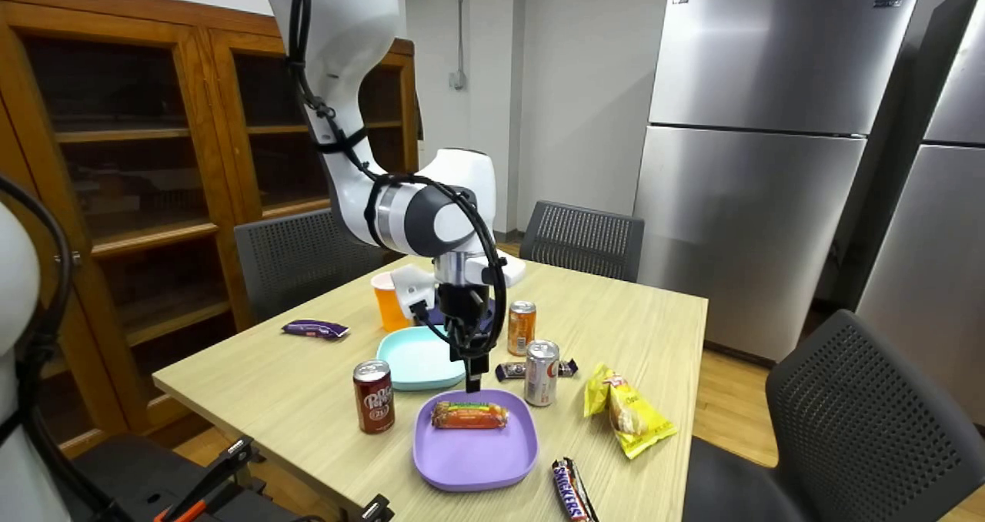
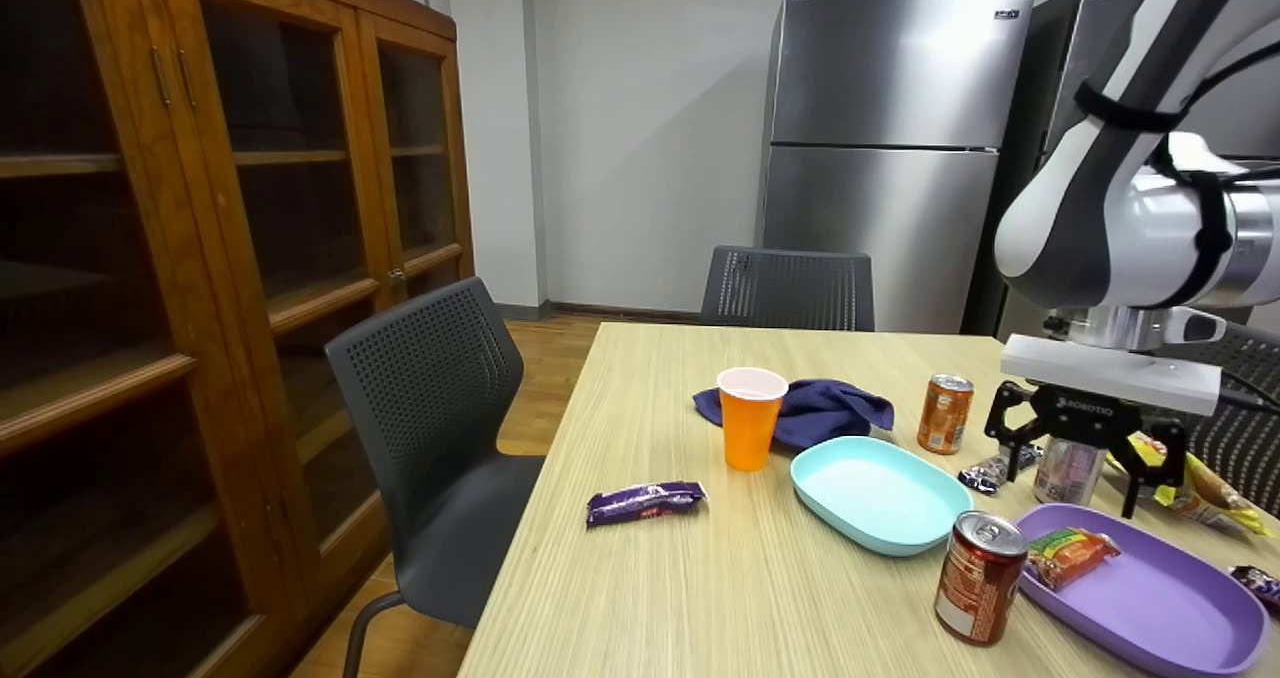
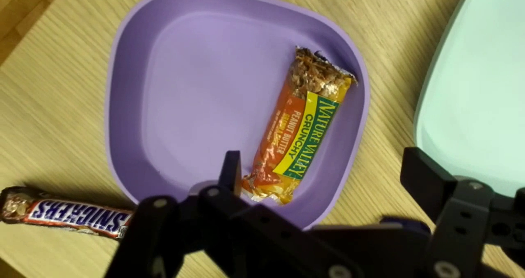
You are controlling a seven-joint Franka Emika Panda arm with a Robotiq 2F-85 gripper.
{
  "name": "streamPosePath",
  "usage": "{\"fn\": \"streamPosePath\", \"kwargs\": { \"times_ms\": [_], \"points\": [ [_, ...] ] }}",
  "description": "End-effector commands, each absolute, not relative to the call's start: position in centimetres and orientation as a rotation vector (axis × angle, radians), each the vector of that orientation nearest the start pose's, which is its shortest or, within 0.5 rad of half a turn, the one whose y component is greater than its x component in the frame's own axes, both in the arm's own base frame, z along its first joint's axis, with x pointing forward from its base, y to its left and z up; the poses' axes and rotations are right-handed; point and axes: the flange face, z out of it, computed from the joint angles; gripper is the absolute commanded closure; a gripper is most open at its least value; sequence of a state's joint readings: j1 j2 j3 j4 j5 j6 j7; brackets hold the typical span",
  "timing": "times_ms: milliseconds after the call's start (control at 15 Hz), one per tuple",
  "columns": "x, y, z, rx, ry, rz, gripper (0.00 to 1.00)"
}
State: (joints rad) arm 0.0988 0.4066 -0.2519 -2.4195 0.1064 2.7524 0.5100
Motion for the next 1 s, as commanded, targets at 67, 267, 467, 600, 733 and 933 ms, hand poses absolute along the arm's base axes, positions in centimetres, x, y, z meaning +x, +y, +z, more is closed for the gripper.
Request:
{"fn": "streamPosePath", "kwargs": {
  "times_ms": [67, 267, 467, 600, 733, 933],
  "points": [
    [45.6, -7.1, 16.9, -3.054, 1.077, 0.075, 0.0],
    [44.7, -6.0, 16.7, -3.096, 0.972, 0.108, 0.0],
    [44.2, -4.0, 16.5, -3.161, 0.829, 0.112, 0.0],
    [44.4, -2.5, 16.5, -3.203, 0.73, 0.096, 0.0],
    [44.7, -1.0, 16.5, -3.228, 0.644, 0.092, 0.0],
    [44.9, 1.7, 16.3, -3.241, 0.518, 0.094, 0.0]
  ]
}}
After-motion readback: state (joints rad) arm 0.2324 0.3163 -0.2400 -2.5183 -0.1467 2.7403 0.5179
